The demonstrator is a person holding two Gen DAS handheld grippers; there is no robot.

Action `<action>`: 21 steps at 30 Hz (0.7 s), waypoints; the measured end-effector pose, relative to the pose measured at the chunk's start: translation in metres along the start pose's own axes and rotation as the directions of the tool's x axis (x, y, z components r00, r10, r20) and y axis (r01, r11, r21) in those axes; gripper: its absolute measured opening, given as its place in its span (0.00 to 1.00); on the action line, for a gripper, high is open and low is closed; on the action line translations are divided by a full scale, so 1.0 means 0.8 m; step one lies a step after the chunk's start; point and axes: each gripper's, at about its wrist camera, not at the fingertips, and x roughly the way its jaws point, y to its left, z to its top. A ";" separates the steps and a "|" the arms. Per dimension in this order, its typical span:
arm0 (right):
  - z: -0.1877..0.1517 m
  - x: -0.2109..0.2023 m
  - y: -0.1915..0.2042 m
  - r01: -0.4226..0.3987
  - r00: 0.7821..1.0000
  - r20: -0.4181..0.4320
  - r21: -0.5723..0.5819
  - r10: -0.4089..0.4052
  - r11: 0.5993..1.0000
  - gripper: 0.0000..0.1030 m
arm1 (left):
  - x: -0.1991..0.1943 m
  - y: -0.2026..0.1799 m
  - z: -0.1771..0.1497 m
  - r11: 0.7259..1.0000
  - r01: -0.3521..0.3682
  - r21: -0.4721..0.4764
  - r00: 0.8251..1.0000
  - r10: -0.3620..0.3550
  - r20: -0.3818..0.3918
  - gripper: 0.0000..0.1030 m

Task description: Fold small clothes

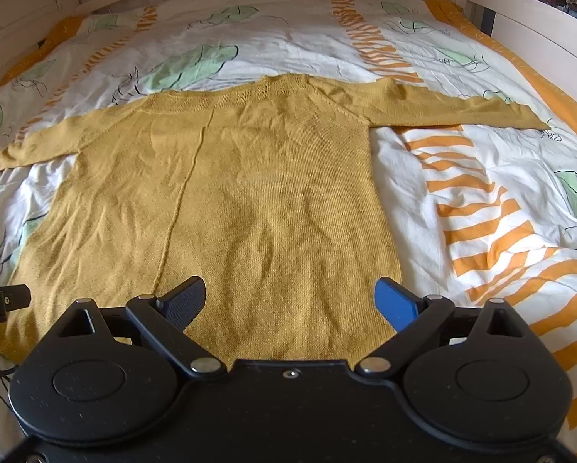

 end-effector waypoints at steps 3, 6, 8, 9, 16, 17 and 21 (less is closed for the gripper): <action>0.001 0.003 0.002 0.011 1.000 -0.012 -0.005 -0.011 1.000 0.92 | 0.005 0.000 0.001 1.000 0.000 0.002 1.000 0.000 -0.015 0.79; 0.003 0.007 0.004 0.019 1.000 -0.024 -0.007 -0.019 1.000 0.92 | 0.009 -0.001 0.002 1.000 0.001 0.008 1.000 -0.001 -0.023 0.79; 0.004 0.010 0.004 0.021 0.999 -0.033 -0.007 -0.021 1.000 0.92 | 0.011 -0.001 0.002 1.000 0.002 0.010 1.000 -0.001 -0.028 0.79; 0.004 0.011 0.005 0.023 0.999 -0.037 -0.009 -0.023 1.000 0.92 | 0.012 -0.001 0.003 1.000 0.002 0.010 1.000 -0.002 -0.030 0.79; 0.005 0.017 0.009 0.019 0.998 -0.052 -0.013 -0.019 1.000 0.92 | 0.016 -0.004 0.004 1.000 0.000 0.019 0.999 0.001 -0.043 0.79; 0.005 0.017 0.009 0.018 0.998 -0.053 -0.013 -0.019 1.000 0.92 | 0.017 -0.004 0.004 1.000 -0.001 0.021 0.999 0.002 -0.045 0.79; 0.004 0.019 0.009 0.014 0.998 -0.060 -0.011 -0.014 1.000 0.92 | 0.019 -0.005 0.005 1.000 -0.003 0.026 0.999 0.004 -0.051 0.79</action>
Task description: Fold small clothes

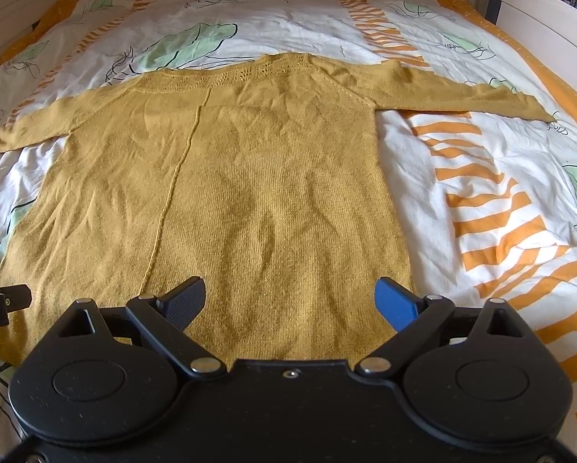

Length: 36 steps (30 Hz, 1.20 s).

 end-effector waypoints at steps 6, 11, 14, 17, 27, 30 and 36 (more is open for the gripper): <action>-0.001 0.002 0.002 -0.001 1.000 -0.007 0.001 0.001 1.000 0.92 | 0.003 -0.002 -0.001 1.000 0.001 0.002 1.000 -0.001 -0.009 0.79; -0.003 0.003 0.001 -0.005 1.000 -0.013 0.003 0.005 1.000 0.92 | 0.006 -0.001 0.000 1.000 0.000 -0.001 1.000 0.000 -0.018 0.79; -0.003 0.004 0.002 -0.007 1.000 -0.013 0.003 0.007 1.000 0.92 | 0.009 -0.001 0.001 1.000 -0.001 0.000 1.000 0.001 -0.025 0.79; -0.002 0.005 0.003 -0.012 1.000 -0.014 0.001 0.012 1.000 0.92 | 0.010 -0.002 0.001 1.000 0.000 -0.001 1.000 0.000 -0.030 0.79; -0.002 0.014 0.004 -0.027 0.999 -0.040 -0.003 0.026 1.000 0.92 | 0.019 0.000 0.002 1.000 0.003 -0.011 0.999 -0.003 -0.054 0.79; -0.001 0.016 0.006 -0.029 0.998 -0.047 -0.003 0.029 1.000 0.92 | 0.022 0.001 0.003 1.000 0.004 -0.016 0.998 -0.005 -0.063 0.79; 0.000 0.022 0.007 -0.041 0.997 -0.061 0.002 0.041 0.999 0.92 | 0.029 0.002 0.006 1.000 0.014 -0.026 0.996 -0.016 -0.086 0.79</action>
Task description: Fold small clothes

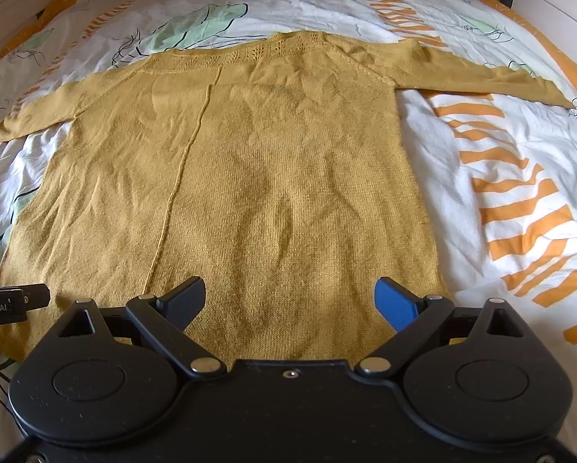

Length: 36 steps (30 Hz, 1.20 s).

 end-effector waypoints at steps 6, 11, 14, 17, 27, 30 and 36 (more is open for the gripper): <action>0.002 0.009 0.002 -0.010 1.000 -0.019 0.000 0.010 1.000 0.92 | 0.010 0.000 0.003 1.000 0.012 -0.011 0.999 -0.012 -0.030 0.79; 0.004 0.019 0.002 -0.020 0.999 -0.042 0.006 0.020 1.000 0.92 | 0.019 0.001 0.004 1.000 0.013 -0.012 0.999 -0.013 -0.053 0.79; 0.005 0.027 0.000 -0.032 0.997 -0.062 0.017 0.033 0.999 0.92 | 0.026 -0.001 0.004 1.000 0.012 -0.004 0.998 -0.012 -0.062 0.80; 0.005 0.034 -0.004 -0.045 0.996 -0.078 0.036 0.048 0.998 0.93 | 0.031 -0.001 0.000 1.000 0.013 0.003 0.999 -0.013 -0.051 0.85; 0.000 0.049 -0.015 -0.111 0.990 -0.077 0.055 0.115 0.992 1.00 | 0.037 0.009 -0.016 0.998 0.063 -0.001 0.997 -0.063 0.040 1.00; 0.000 0.048 -0.019 -0.142 0.985 -0.090 0.031 0.144 0.989 1.00 | 0.033 0.010 -0.011 0.997 0.078 0.019 0.997 -0.078 0.013 0.99; 0.018 0.035 -0.040 -0.255 0.954 -0.163 -0.008 0.250 0.967 0.88 | -0.007 0.018 0.016 0.990 0.139 0.004 0.990 -0.139 0.026 0.76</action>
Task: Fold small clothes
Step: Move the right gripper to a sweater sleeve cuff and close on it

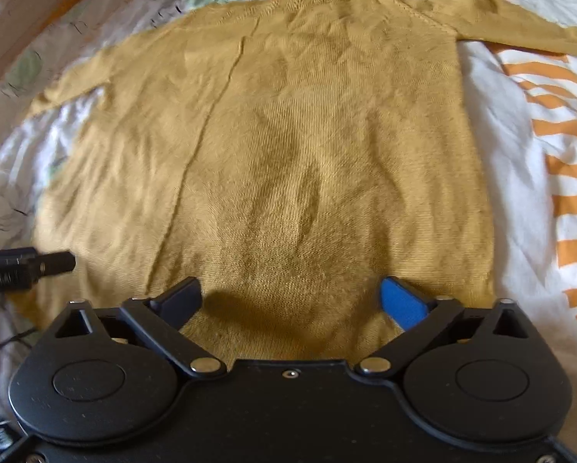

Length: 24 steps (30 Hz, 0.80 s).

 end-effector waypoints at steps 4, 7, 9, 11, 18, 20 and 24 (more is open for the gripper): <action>0.016 -0.034 -0.034 -0.046 0.998 0.035 0.054 0.044 0.997 0.83 | -0.027 -0.010 0.047 1.000 0.020 0.022 0.994 -0.023 0.103 0.76; 0.040 -0.067 -0.071 -0.033 0.993 0.117 0.095 0.021 0.995 0.83 | -0.026 -0.024 0.089 0.999 0.028 0.041 0.985 -0.035 0.168 0.76; 0.060 -0.083 -0.101 -0.015 0.985 0.173 0.131 -0.008 0.991 0.83 | -0.018 -0.034 0.114 0.998 0.031 0.050 0.979 -0.041 0.199 0.76; 0.081 -0.096 -0.132 0.000 0.971 0.237 0.171 -0.041 0.985 0.83 | -0.004 -0.046 0.135 0.999 0.015 0.050 0.977 -0.026 0.213 0.76; 0.152 -0.088 -0.246 0.127 0.911 0.335 0.324 -0.239 0.938 0.67 | 0.053 -0.067 0.174 0.997 -0.057 0.046 0.978 0.046 0.206 0.76; 0.169 -0.082 -0.278 0.181 0.886 0.344 0.362 -0.312 0.914 0.66 | 0.067 -0.067 0.178 0.997 -0.070 0.035 0.979 0.062 0.193 0.76; 0.195 -0.075 -0.342 0.226 0.842 0.345 0.471 -0.414 0.853 0.64 | 0.095 -0.061 0.180 0.996 -0.089 0.021 0.985 0.085 0.149 0.76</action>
